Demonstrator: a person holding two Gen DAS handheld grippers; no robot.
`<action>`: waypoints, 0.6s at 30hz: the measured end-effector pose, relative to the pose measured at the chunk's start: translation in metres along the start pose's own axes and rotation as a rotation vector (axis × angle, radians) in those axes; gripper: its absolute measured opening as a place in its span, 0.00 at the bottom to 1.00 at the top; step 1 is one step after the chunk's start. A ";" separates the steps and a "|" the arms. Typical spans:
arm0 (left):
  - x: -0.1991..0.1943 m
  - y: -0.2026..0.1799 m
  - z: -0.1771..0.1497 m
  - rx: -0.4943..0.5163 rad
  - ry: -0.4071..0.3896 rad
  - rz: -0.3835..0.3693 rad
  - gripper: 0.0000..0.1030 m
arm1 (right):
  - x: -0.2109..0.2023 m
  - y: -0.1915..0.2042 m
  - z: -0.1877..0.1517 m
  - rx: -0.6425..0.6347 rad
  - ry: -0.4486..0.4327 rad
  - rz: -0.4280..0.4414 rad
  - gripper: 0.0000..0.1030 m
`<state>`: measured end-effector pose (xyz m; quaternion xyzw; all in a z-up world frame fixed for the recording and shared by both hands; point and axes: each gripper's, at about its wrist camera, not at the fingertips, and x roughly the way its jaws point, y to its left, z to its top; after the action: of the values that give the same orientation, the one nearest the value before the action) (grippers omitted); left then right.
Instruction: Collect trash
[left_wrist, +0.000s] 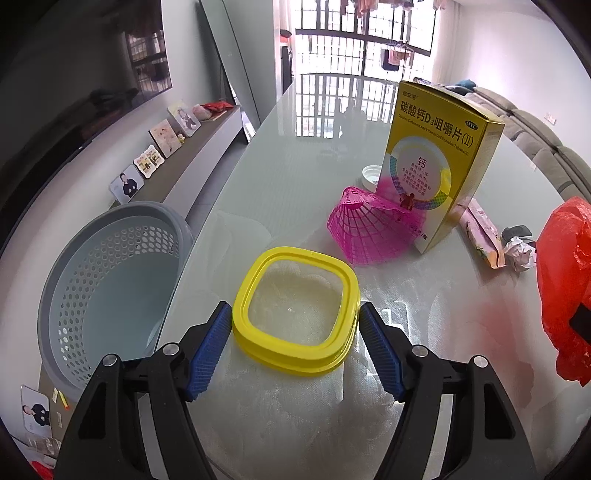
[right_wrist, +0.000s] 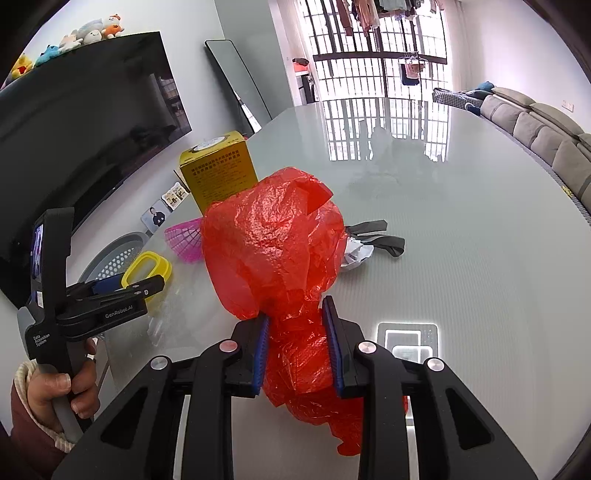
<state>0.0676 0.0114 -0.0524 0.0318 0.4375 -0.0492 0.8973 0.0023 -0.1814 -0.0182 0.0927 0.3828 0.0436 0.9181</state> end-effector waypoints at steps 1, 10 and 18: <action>-0.002 -0.001 -0.001 0.002 -0.002 -0.001 0.67 | 0.000 -0.001 -0.001 0.001 -0.001 0.002 0.25; -0.024 0.007 -0.001 0.002 -0.049 -0.007 0.67 | -0.005 0.011 0.001 -0.027 -0.015 0.024 0.25; -0.037 0.022 -0.006 -0.004 -0.076 0.005 0.67 | -0.005 0.033 0.006 -0.061 -0.032 0.065 0.25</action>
<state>0.0428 0.0363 -0.0260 0.0291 0.4030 -0.0471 0.9135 0.0029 -0.1508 -0.0041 0.0779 0.3632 0.0835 0.9247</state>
